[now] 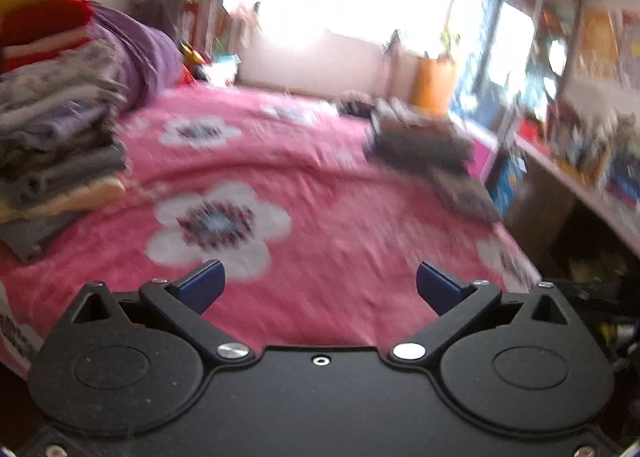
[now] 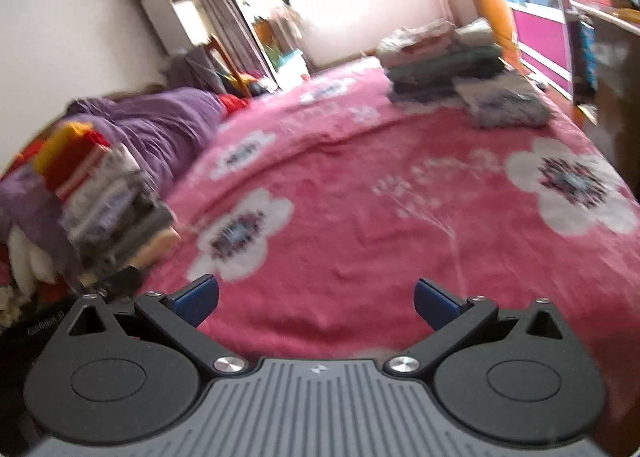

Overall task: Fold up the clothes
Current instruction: 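Turn both tools toward the yellow sweater on the pile and reach for it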

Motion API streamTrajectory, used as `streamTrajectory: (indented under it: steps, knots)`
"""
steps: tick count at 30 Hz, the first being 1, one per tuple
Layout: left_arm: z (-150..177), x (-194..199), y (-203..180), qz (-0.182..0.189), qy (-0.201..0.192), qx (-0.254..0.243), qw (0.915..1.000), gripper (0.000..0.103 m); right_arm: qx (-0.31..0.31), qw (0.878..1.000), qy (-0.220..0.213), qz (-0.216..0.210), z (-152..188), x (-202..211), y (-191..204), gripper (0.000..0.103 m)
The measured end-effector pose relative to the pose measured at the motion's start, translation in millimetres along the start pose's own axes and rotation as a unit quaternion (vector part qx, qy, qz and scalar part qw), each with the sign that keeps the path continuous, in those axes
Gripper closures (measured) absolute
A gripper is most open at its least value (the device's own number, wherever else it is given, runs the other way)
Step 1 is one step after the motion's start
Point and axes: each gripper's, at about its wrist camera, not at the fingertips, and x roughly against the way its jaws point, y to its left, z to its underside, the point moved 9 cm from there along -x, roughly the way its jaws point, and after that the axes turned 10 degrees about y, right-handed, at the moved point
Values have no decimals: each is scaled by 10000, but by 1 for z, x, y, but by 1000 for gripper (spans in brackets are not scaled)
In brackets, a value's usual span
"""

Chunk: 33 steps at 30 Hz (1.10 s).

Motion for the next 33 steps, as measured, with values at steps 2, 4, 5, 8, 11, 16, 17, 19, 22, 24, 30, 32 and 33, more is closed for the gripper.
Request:
streamTrajectory:
  steps: [2, 4, 5, 8, 11, 16, 17, 19, 22, 24, 30, 32, 33]
  knots:
    - [-22, 2, 31, -213, -192, 155, 9995, 1, 19, 9996, -143, -263, -9, -7, 1, 0]
    - [-44, 3, 61, -425, -384, 309, 9979, 1, 193, 9986, -372, -332, -21, -22, 2, 0]
    - [-55, 4, 77, -532, -479, 386, 9967, 1, 282, 9980, -462, -315, -27, -30, 4, 0]
    - [-87, 8, 123, -849, -766, 616, 9915, 1, 736, 9945, -666, -324, -47, -58, 16, 0]
    - [-119, 12, 169, -1165, -1050, 845, 9840, 1, 942, 9927, -722, -229, -64, -88, 14, 0]
    - [-171, 24, 235, -1750, -1574, 1058, 9661, 1, 506, 9958, -507, -573, -78, -139, -9, 0]
    - [-185, 30, 246, -1908, -1772, 944, 9609, 1, 442, 9961, -472, -593, -77, -143, -14, 0]
    - [-216, 39, 267, -2112, -2181, 765, 9497, 1, 314, 9967, -401, -632, -75, -152, -22, 0]
    - [-260, 42, 301, -2541, -2482, 575, 9330, 2, 121, 9971, -295, -691, -73, -166, -34, 0]
    - [-283, 36, 321, -2855, -2536, 424, 9233, 3, -8, 9971, -225, -730, -72, -175, -42, 0]
    - [-314, 17, 384, -3197, -2395, 817, 9131, 14, -458, 9933, 99, -1054, -58, -199, -56, 0]
    - [-320, 9, 403, -2989, -2315, 1126, 9189, 15, -495, 9904, 223, -1275, -54, -202, -56, 0]
    - [-324, 5, 411, -2816, -2275, 1294, 9232, 19, -491, 9896, 235, -1330, -53, -202, -55, 0]
